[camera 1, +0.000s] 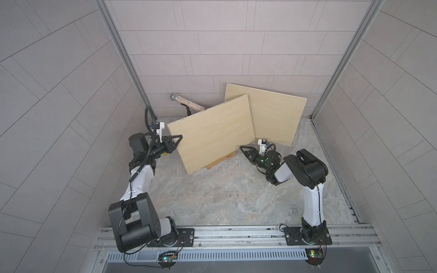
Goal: Disassemble the easel
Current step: Pick up the drawing board from the easel.
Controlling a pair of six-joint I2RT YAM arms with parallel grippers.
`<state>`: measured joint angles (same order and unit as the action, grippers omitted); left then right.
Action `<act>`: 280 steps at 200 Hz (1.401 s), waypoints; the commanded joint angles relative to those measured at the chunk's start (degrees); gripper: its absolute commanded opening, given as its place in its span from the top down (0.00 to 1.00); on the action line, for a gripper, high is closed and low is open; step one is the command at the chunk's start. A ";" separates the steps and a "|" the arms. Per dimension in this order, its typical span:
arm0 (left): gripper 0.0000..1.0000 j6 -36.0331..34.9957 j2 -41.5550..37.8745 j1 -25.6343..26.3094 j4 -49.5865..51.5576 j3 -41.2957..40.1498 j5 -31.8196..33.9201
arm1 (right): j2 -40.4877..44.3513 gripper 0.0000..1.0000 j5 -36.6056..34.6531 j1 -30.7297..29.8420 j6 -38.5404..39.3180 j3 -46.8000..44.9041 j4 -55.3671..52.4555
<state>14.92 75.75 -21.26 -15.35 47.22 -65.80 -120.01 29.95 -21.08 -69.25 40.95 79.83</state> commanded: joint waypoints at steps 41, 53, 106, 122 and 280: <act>1.00 0.73 0.63 -0.72 2.12 -0.99 2.71 | -5.52 0.06 0.62 0.51 -2.74 6.85 1.84; 1.00 0.73 0.63 -0.72 2.30 -0.82 2.61 | -6.34 0.06 0.44 0.46 -2.75 8.08 1.90; 1.00 -0.24 0.70 -0.65 3.75 -0.31 2.69 | -9.10 0.07 -0.56 0.50 -3.24 13.99 1.91; 1.00 -0.64 0.46 -0.76 4.29 -0.35 2.86 | -8.52 0.07 -0.89 0.51 -3.05 14.89 1.86; 1.00 -8.86 -6.69 1.62 9.35 1.73 7.24 | -4.36 0.09 0.35 -0.30 -1.89 16.72 1.89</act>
<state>11.40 71.00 -20.10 -10.52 47.35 -66.61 -126.96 29.50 -20.75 -71.46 55.51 76.18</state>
